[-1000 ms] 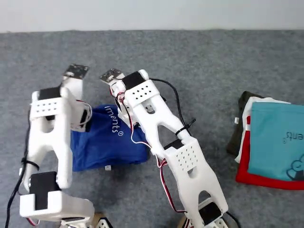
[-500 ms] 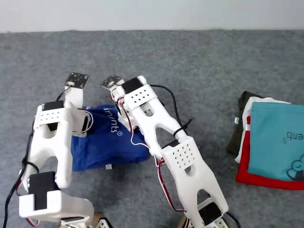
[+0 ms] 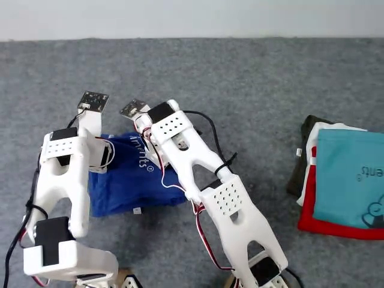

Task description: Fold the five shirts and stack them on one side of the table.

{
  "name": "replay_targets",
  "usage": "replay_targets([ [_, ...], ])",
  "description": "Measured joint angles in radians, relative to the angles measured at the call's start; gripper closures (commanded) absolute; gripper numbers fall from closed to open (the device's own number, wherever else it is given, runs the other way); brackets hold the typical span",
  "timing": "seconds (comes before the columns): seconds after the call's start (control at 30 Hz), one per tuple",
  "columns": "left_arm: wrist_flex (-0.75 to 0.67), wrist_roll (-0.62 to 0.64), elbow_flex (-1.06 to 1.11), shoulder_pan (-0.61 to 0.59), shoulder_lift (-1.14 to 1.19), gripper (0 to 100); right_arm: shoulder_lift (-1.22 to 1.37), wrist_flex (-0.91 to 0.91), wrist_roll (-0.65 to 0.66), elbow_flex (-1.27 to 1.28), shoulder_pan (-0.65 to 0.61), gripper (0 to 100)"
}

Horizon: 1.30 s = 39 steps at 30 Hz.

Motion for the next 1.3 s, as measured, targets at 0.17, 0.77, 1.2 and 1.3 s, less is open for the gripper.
replay_targets([
  [0.17, 0.0, 0.0, 0.003, 0.0, 0.0, 86, 0.0, 0.0, 0.002, 0.0, 0.0, 91.8],
  [0.77, 0.018, -0.005, 0.003, 0.0, 0.0, 86, -0.031, -0.002, 0.006, 0.015, 0.011, 99.0],
  [1.2, 0.018, -0.005, 0.003, 0.0, 0.0, 86, -0.219, 0.017, -0.049, 0.021, 0.405, 99.0],
  [1.3, 0.018, -0.005, 0.003, 0.0, 0.0, 86, -0.247, 0.017, -0.071, 0.021, 0.516, 99.0],
])
